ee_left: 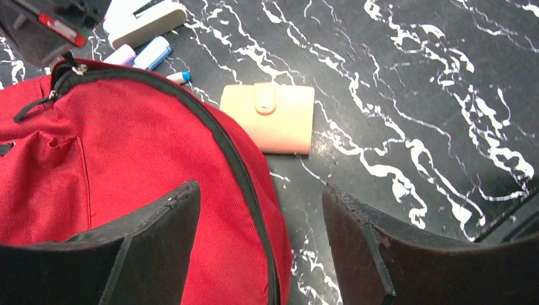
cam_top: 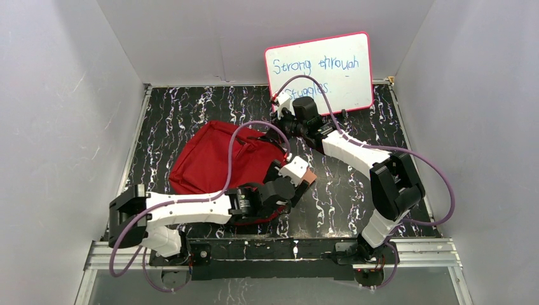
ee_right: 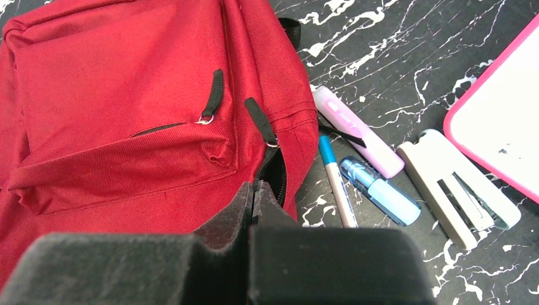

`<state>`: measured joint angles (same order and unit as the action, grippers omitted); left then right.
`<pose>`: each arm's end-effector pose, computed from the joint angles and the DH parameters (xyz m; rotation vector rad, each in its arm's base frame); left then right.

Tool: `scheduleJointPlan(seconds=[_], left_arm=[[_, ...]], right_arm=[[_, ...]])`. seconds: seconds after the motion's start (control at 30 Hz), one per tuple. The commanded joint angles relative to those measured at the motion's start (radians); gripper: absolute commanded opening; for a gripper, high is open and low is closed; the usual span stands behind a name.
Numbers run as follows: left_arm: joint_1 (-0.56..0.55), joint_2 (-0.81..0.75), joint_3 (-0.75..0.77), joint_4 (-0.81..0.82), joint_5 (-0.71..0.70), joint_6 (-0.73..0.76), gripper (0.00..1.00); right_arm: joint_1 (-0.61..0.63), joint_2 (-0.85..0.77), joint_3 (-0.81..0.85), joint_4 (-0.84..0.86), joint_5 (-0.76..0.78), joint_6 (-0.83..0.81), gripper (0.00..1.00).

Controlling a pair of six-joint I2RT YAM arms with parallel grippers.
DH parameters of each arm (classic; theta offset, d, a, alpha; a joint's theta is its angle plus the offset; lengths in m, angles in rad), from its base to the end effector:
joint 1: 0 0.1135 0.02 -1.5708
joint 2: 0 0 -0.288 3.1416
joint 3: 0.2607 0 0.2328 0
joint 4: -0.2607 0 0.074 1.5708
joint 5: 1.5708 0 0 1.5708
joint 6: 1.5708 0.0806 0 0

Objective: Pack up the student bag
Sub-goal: Zip the student bag at the center of the board.

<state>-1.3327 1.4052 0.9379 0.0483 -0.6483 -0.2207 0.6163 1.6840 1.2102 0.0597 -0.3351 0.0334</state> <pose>0.1243 -0.3060 0.2936 0.6430 1.8109 -0.4046 0.3254 0.2629 0.2900 -0.7967 1.8769 0.7471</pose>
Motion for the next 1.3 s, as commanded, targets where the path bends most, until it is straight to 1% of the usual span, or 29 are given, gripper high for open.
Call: scheduleJointPlan(seconds=[0.0,0.07,0.13,0.27,0.3,0.43,0.53,0.6,0.7,0.73,1.0,1.27], left_arm=[[-0.005,0.072,0.085,0.014,-0.122,-0.036,0.69],[-0.005,0.119,0.112,-0.012,-0.170,-0.057,0.71],[-0.005,0.162,0.129,-0.021,-0.192,-0.055,0.71],[-0.005,0.213,0.162,-0.088,-0.239,-0.088,0.70],[-0.005,0.222,0.167,-0.104,-0.253,-0.097,0.68],[-0.004,0.255,0.189,-0.152,-0.298,-0.129,0.53],[-0.004,0.287,0.215,-0.176,-0.296,-0.128,0.41],[-0.004,0.301,0.235,-0.187,-0.286,-0.128,0.29],[-0.003,0.306,0.252,-0.189,-0.253,-0.122,0.04],[-0.005,0.309,0.258,-0.190,-0.241,-0.111,0.00],[-0.004,0.349,0.343,-0.203,-0.122,-0.035,0.00],[-0.005,0.325,0.323,-0.196,-0.057,-0.023,0.00]], right_arm=[[0.000,-0.011,0.046,0.012,0.002,0.023,0.00],[-0.001,-0.010,0.048,0.008,0.002,0.023,0.00],[-0.001,-0.011,0.048,0.006,0.002,0.023,0.00],[-0.001,-0.014,0.049,-0.002,0.007,0.024,0.00],[-0.001,-0.014,0.050,-0.004,0.007,0.023,0.00],[-0.002,-0.014,0.051,-0.003,0.008,0.023,0.00],[-0.004,-0.011,0.051,0.000,0.007,0.023,0.00],[-0.003,-0.006,0.054,-0.001,0.006,0.019,0.00],[-0.008,0.002,0.058,0.002,-0.014,-0.009,0.00],[-0.009,0.005,0.058,0.007,-0.023,-0.021,0.00],[-0.013,0.077,0.131,-0.004,-0.115,-0.159,0.00],[-0.017,0.169,0.211,-0.006,-0.180,-0.273,0.00]])
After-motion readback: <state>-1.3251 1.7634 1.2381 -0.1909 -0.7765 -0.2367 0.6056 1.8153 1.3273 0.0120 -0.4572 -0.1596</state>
